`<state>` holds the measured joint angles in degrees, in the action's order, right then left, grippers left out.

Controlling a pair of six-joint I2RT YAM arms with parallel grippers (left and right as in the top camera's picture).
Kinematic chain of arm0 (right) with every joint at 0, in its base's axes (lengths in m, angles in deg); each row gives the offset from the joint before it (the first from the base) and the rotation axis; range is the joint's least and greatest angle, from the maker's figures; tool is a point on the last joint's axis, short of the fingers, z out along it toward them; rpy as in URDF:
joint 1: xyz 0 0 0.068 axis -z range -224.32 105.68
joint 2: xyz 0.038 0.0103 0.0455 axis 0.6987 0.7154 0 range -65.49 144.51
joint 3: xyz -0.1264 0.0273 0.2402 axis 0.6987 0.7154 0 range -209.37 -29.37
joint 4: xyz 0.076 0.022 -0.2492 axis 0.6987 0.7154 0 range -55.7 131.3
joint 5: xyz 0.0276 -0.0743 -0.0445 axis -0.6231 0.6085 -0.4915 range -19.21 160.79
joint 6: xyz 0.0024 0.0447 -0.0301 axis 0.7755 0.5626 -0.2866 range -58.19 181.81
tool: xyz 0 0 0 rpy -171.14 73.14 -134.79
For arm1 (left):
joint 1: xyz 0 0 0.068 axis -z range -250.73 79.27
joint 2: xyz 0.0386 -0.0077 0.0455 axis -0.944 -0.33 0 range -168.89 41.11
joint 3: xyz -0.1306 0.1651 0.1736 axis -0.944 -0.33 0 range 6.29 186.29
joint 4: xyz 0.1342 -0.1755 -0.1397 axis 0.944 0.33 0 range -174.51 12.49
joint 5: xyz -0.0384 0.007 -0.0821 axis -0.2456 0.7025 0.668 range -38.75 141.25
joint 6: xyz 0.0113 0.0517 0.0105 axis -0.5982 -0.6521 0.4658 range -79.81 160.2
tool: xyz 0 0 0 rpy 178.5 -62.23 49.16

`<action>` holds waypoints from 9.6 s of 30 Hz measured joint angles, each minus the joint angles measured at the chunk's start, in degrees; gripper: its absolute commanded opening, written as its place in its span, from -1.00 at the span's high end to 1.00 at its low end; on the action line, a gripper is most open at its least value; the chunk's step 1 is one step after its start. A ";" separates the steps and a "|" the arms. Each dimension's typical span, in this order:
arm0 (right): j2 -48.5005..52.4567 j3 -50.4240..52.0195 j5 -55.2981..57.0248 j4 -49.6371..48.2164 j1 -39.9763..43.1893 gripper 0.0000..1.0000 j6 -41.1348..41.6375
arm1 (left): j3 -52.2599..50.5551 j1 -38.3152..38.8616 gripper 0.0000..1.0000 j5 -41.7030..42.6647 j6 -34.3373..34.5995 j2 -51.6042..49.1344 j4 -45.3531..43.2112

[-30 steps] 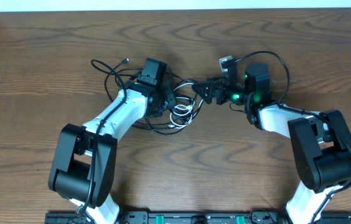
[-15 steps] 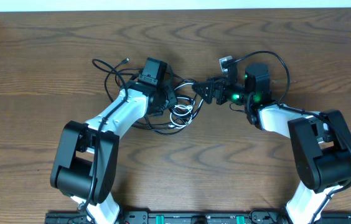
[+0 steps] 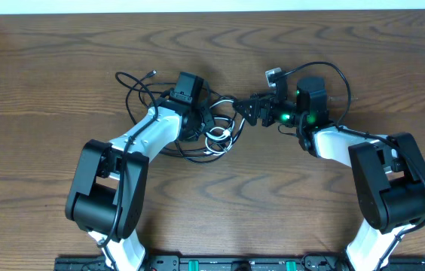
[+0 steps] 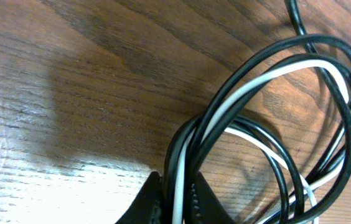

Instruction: Untangle cables

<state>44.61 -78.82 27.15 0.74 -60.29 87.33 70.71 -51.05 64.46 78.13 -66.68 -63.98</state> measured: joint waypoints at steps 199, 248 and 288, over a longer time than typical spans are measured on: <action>0.04 0.07 -22.60 -53.33 4.87 0.88 42.99 | -0.96 -2.10 -0.52 21.49 -24.50 18.80 -4.28; 0.11 0.07 -25.07 -32.74 7.54 0.81 32.41 | -0.90 -7.56 0.85 -16.63 -1.88 17.11 13.07; 0.11 0.04 -23.87 -28.22 8.28 -0.74 27.17 | -0.92 -14.84 0.85 -22.16 -27.50 67.63 -9.81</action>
<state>44.72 -78.78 3.28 -27.48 -52.00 114.50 69.79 -65.89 42.30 50.63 0.95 -73.79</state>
